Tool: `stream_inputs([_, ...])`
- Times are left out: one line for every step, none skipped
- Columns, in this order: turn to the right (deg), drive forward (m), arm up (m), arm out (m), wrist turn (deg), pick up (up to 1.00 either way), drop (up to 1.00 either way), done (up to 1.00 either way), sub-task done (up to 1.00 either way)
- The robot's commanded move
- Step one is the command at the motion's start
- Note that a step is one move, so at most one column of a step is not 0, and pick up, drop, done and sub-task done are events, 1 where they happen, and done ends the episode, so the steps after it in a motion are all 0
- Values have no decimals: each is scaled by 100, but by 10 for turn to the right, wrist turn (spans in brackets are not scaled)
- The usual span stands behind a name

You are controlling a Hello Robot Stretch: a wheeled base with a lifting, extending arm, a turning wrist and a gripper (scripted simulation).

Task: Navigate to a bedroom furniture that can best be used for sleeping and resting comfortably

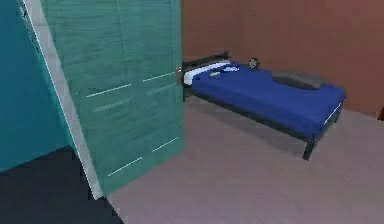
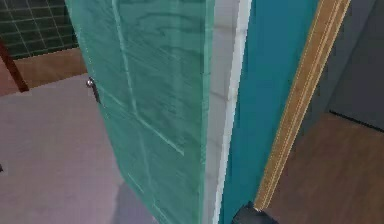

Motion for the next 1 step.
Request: stream_inputs([360, 0, 0, 0, 0, 0, 0, 0, 0])
